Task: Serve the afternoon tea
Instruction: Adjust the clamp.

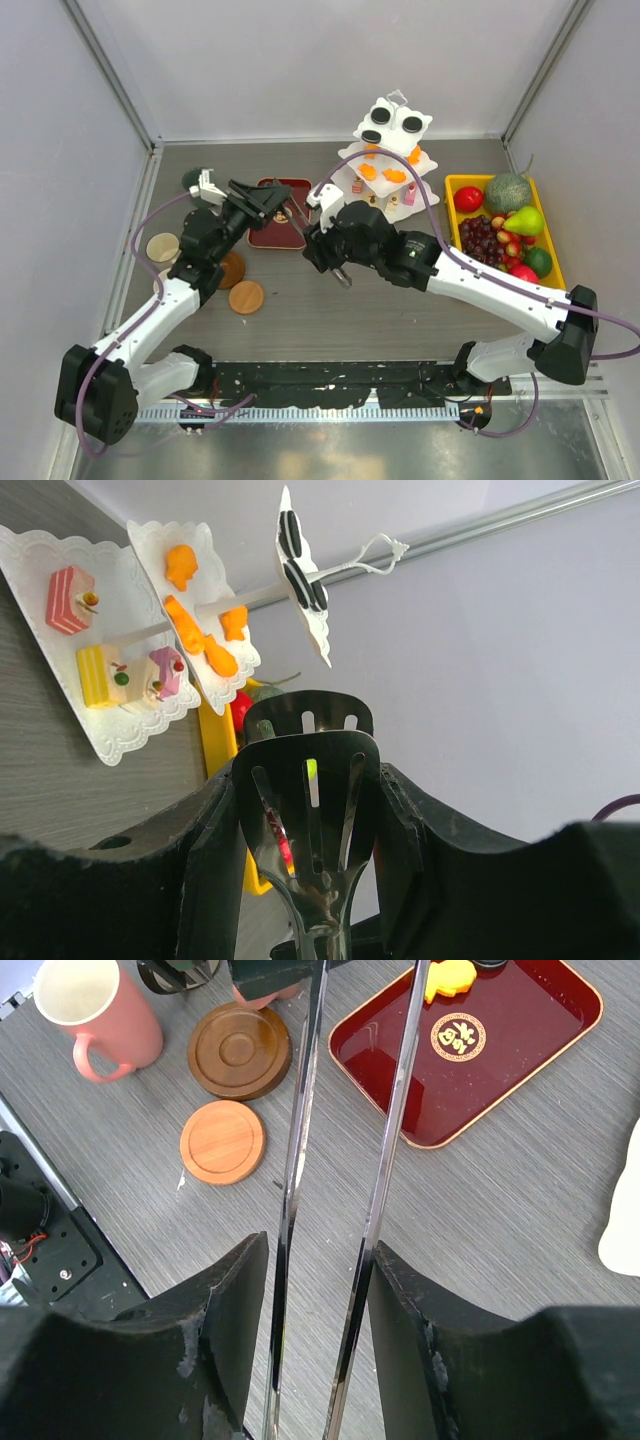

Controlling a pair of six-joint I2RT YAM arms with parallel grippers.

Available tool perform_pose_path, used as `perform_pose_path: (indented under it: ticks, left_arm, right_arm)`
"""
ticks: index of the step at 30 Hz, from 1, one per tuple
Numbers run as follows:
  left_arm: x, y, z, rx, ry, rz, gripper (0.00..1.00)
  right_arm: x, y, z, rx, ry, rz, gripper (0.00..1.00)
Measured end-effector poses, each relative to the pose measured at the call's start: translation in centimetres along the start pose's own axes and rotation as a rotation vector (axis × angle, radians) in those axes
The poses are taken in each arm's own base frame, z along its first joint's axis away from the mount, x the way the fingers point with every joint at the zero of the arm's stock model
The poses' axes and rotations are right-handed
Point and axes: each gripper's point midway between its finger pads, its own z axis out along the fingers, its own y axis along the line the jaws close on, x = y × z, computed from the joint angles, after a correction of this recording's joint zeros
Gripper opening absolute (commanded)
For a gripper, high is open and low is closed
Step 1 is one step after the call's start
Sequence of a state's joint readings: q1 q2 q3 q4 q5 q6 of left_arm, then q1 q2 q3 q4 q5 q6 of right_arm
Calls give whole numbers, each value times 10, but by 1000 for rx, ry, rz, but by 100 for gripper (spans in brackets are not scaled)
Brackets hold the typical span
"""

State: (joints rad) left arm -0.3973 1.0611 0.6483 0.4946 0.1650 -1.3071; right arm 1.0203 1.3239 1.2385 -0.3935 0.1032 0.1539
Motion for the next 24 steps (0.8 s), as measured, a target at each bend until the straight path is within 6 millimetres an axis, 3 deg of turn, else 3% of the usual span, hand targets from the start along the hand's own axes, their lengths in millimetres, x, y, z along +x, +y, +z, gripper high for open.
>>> perform_pose_path:
  ticks: [5, 10, 12, 15, 16, 24]
  left_arm:
    - [0, 2, -2, -10, 2, 13, 0]
    - [2, 9, -3, -39, 6, 27, 0]
    - [1, 8, -4, -40, 4, 30, 16]
    - [0, 7, -6, -41, -4, 34, 41]
    - [0, 7, -6, -40, -6, 34, 46]
    - [1, 9, -7, -45, -4, 30, 59]
  right_arm:
    - [3, 0, 2, 10, 26, -4, 45]
    - [6, -2, 2, 28, 49, -7, 32]
    - [7, -4, 2, 37, 53, -8, 25]
    - [6, -4, 1, 40, 55, -18, 23]
    - [6, -4, 0, 40, 56, -21, 23]
    - [9, -5, -1, 43, 69, -38, 23]
